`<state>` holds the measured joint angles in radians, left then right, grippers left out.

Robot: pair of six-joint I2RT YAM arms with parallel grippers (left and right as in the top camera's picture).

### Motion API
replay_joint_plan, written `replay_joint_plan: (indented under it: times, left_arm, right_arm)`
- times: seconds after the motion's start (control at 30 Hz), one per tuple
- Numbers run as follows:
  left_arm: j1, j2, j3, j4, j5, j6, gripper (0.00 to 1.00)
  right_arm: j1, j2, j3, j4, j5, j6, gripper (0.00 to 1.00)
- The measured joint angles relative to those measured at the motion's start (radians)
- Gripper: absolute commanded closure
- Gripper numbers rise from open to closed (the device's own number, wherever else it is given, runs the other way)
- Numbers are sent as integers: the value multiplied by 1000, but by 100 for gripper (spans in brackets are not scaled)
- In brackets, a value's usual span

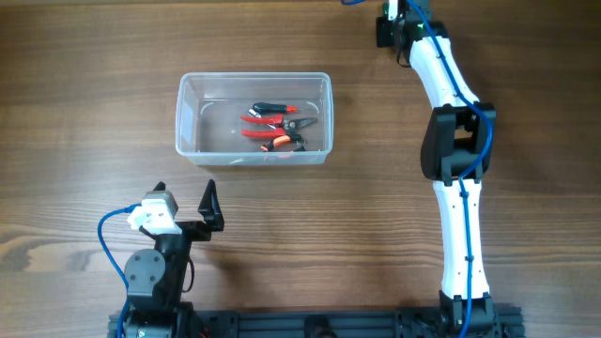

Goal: Pack container

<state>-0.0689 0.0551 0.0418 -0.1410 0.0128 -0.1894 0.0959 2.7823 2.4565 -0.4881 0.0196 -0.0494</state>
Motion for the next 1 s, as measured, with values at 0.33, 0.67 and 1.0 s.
replay_joint_plan:
  times: [0.33, 0.67, 1.0]
  left_arm:
    - [0, 0, 0, 0, 0, 0, 0]
    - [0, 0, 0, 0, 0, 0, 0]
    - [0, 0, 0, 0, 0, 0, 0]
  right_arm:
    - [0, -2, 5, -27, 1, -1, 96]
    - [0, -87, -6, -206, 16, -20, 96]
    - [5, -382, -12, -496, 16, -26, 96]
